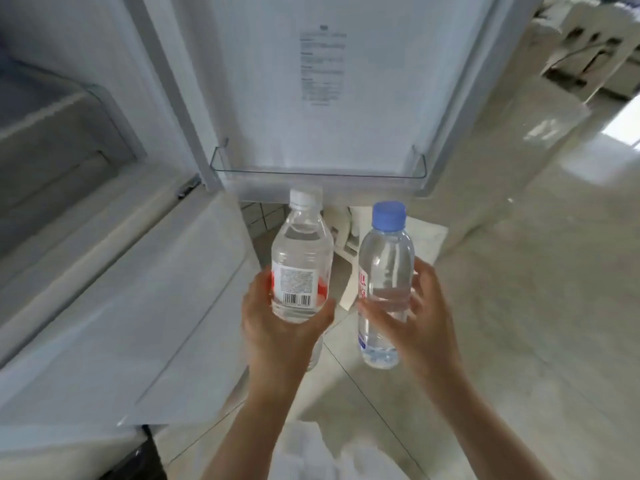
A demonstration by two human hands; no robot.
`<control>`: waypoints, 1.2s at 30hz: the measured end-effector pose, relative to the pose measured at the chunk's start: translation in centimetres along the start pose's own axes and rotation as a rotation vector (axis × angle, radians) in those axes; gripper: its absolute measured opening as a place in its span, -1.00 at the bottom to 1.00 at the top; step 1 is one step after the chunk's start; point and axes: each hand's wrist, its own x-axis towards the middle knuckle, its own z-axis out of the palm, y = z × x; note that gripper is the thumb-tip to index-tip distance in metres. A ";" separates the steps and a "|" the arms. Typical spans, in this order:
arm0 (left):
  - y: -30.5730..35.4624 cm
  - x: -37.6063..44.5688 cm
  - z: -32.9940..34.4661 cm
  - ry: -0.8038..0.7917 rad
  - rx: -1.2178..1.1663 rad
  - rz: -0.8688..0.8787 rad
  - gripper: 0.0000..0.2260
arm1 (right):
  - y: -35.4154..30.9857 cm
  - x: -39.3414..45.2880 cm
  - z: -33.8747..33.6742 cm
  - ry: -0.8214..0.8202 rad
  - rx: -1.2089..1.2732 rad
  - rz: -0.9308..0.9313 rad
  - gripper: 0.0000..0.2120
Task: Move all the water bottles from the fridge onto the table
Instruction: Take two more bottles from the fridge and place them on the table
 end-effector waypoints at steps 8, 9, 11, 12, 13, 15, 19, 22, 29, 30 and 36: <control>3.3 -8.7 15.7 -0.195 0.032 -0.063 -0.55 | 7.4 -1.5 -18.0 0.157 -0.045 0.183 -0.26; 3.8 -9.6 17.4 -0.219 0.035 -0.069 -0.54 | 8.2 -1.5 -19.9 0.176 -0.055 0.198 -0.27; 4.5 -11.6 21.1 -0.265 0.043 -0.065 -0.53 | 10.0 -1.4 -24.0 0.210 -0.067 0.241 -0.27; 4.8 -12.4 22.4 -0.286 0.042 -0.067 -0.51 | 10.7 -1.4 -25.6 0.217 -0.071 0.264 -0.27; 5.1 -13.0 23.7 -0.311 0.040 -0.069 -0.49 | 11.2 -1.4 -27.1 0.219 -0.069 0.286 -0.26; 5.6 -13.9 26.1 -0.358 0.041 -0.057 -0.45 | 12.3 -1.1 -29.5 0.233 -0.045 0.317 -0.26; 7.2 -14.4 31.0 -0.413 0.070 -0.026 -0.42 | 14.5 0.6 -33.8 0.282 -0.002 0.360 -0.29; 8.0 -13.6 34.7 -0.443 0.093 -0.030 -0.43 | 15.7 2.7 -36.2 0.305 0.009 0.382 -0.31; 9.5 -8.0 44.4 -0.462 0.091 -0.016 -0.36 | 18.0 12.1 -40.5 0.365 0.009 0.379 -0.30; 10.0 -6.7 45.8 -0.455 0.084 -0.016 -0.36 | 18.0 14.2 -41.1 0.362 0.002 0.373 -0.29; 12.6 -0.6 51.9 -0.407 0.053 -0.023 -0.36 | 17.5 23.4 -43.6 0.341 -0.034 0.310 -0.26</control>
